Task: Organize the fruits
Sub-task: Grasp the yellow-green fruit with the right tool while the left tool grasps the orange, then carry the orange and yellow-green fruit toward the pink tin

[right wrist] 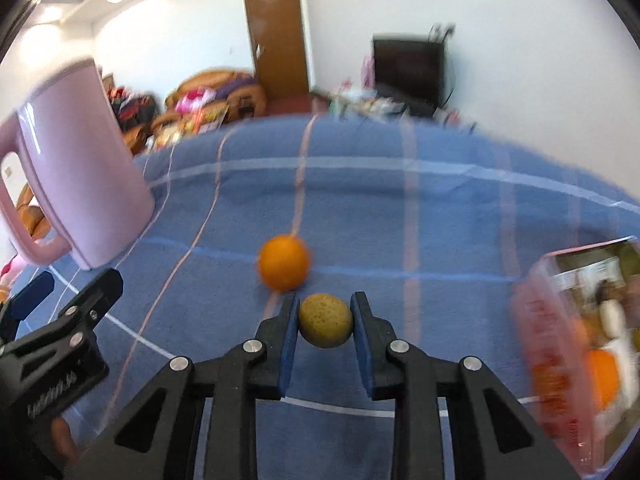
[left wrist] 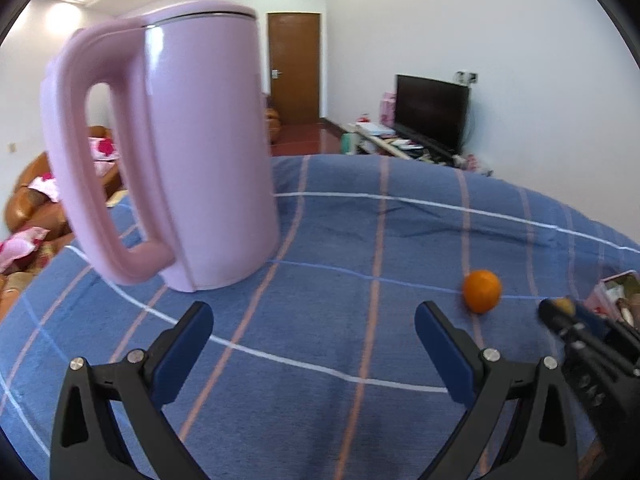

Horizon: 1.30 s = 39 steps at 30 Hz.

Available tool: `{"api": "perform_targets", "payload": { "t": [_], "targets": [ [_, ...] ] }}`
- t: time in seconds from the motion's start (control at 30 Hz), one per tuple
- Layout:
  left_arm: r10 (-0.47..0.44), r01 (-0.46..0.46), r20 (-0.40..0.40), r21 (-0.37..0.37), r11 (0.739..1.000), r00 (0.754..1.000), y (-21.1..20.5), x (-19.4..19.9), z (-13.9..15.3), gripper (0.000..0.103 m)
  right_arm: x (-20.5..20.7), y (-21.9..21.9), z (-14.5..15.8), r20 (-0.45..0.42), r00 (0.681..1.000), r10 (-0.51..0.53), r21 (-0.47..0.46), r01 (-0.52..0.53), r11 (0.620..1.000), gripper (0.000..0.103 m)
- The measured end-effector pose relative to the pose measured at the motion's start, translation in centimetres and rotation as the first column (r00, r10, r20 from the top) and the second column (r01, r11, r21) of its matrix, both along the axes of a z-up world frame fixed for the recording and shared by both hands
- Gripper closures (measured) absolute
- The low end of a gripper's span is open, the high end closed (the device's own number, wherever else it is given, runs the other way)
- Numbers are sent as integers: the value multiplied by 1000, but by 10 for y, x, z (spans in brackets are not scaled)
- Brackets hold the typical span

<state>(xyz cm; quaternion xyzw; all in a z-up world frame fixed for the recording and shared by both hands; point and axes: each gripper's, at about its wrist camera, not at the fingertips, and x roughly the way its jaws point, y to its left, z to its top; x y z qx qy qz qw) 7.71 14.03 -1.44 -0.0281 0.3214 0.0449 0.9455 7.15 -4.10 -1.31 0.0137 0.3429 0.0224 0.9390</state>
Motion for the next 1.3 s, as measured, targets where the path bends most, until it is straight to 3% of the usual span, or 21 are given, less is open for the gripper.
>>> {"api": "perform_targets", "payload": {
  "t": [0.23, 0.37, 0.5, 0.57, 0.67, 0.8, 0.97, 1.13, 1.3],
  "targets": [
    [-142, 142, 1, -16, 990, 990, -36, 5, 3, 1, -33, -34, 24, 192, 975, -113, -44, 124, 991, 75],
    [-217, 216, -38, -39, 976, 975, -67, 25, 5, 10, -28, -40, 28, 198, 972, -125, -34, 134, 990, 75],
    [-237, 232, -122, -49, 971, 964, -97, 58, -5, 18, -24, -44, 28, 196, 971, -136, -22, 143, 990, 75],
    [-228, 222, -175, -57, 973, 958, -106, 70, -15, 29, -22, -47, 29, 195, 971, -139, -18, 146, 989, 75],
    [-230, 219, -243, -72, 973, 942, -113, 84, -28, 36, -22, -50, 25, 184, 973, -143, -6, 147, 989, 75],
    [-237, 232, -244, -50, 971, 940, -122, 89, -26, 40, -19, -52, 20, 165, 976, -142, 5, 144, 990, 75],
    [-268, 258, -230, -72, 963, 936, -124, 88, -24, 68, -17, -52, 19, 166, 976, -141, 0, 143, 990, 75],
    [-238, 226, -207, -78, 971, 949, -115, 72, -22, 68, -18, -52, 19, 180, 973, -141, -6, 145, 989, 75],
    [-172, 163, -121, -76, 984, 978, -101, 53, -11, 68, -21, -51, 19, 188, 972, -142, -6, 146, 989, 75]
  ]
}}
